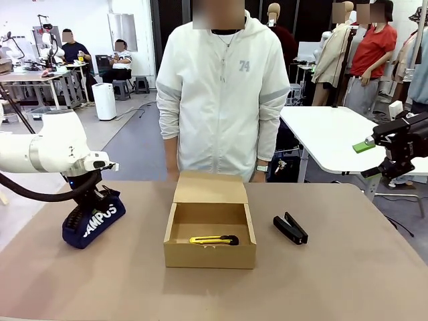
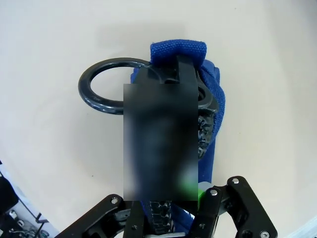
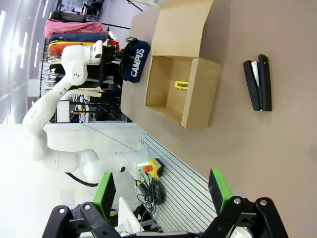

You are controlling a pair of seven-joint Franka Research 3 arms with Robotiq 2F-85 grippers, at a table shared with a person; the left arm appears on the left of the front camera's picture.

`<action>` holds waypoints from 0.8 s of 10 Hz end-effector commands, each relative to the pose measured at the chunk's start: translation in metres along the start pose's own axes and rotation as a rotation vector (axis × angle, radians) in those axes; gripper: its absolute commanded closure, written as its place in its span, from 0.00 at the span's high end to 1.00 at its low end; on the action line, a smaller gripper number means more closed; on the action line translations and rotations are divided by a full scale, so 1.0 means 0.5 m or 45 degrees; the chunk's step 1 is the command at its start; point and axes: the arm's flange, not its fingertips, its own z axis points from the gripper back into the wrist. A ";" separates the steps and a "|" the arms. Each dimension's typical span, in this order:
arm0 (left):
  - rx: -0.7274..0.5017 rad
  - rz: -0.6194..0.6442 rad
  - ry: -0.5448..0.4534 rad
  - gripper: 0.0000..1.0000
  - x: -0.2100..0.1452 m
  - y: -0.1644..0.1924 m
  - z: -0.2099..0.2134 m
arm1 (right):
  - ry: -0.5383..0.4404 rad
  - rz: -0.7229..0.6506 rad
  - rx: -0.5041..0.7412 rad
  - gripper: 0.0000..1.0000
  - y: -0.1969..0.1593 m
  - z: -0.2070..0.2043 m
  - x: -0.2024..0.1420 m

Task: Pack the items into the box.
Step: Pick up the item indicated by the person and place it inside the Mailer Box.

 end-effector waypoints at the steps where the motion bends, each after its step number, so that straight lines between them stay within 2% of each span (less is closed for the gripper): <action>1: -0.025 0.014 -0.008 0.00 -0.019 0.000 0.003 | 0.018 -0.007 0.000 1.00 0.006 0.004 0.002; 3: -0.030 0.030 -0.028 0.00 -0.020 0.003 0.015 | 0.018 -0.007 0.000 1.00 0.006 0.004 0.002; 4: -0.054 0.063 -0.045 0.00 -0.027 0.006 0.055 | 0.018 -0.007 0.000 1.00 0.006 0.004 0.002; 6: -0.143 0.172 0.050 0.00 -0.090 0.009 0.210 | 0.018 -0.007 0.000 1.00 0.006 0.004 0.002; 8: -0.065 0.255 -0.073 0.00 -0.167 -0.001 0.330 | 0.018 -0.007 0.000 1.00 0.006 0.004 0.002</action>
